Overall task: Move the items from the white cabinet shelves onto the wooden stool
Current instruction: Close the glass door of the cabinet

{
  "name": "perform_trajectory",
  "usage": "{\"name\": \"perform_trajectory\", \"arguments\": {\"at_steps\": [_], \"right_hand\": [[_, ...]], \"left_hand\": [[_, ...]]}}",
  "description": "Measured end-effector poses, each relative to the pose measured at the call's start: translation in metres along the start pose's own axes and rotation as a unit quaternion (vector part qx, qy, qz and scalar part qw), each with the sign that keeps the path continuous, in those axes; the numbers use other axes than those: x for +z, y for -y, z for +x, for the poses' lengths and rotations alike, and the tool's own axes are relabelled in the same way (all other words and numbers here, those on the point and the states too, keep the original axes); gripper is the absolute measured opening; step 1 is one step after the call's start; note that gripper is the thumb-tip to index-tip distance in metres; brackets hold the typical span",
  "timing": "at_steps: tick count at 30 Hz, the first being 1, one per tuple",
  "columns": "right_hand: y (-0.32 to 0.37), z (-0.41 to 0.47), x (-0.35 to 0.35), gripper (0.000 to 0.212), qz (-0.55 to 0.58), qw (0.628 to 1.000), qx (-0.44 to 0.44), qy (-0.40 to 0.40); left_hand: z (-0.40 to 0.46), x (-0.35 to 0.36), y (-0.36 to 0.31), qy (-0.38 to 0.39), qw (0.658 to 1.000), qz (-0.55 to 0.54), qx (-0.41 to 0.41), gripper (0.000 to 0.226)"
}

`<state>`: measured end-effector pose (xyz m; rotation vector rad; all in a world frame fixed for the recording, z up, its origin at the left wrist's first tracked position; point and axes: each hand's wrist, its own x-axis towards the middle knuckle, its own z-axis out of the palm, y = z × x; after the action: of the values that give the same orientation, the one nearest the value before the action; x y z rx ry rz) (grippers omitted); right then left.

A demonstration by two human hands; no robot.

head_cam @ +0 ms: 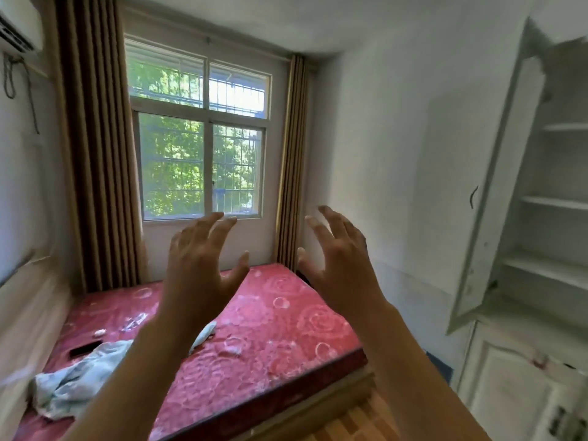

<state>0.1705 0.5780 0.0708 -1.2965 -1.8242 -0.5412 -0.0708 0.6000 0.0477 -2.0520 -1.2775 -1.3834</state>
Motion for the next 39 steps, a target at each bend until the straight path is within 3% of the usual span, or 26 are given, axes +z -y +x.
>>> {"name": "perform_trajectory", "arguments": {"at_steps": [8,19,39], "right_hand": [[-0.101,-0.029,-0.068,0.056,-0.085,0.994,0.064,-0.012],[-0.189,-0.062,-0.124,0.059,-0.209,0.965,0.162,-0.005],[-0.321,0.03,-0.059,0.059,-0.307,0.924,0.229,0.004]], "left_hand": [[0.035,0.082,-0.096,0.023,0.994,-0.094,0.048,0.063],[0.066,0.187,-0.192,0.053,0.965,-0.232,0.111,0.062],[0.196,0.387,-0.183,0.088,0.921,-0.334,0.182,0.064]]}}
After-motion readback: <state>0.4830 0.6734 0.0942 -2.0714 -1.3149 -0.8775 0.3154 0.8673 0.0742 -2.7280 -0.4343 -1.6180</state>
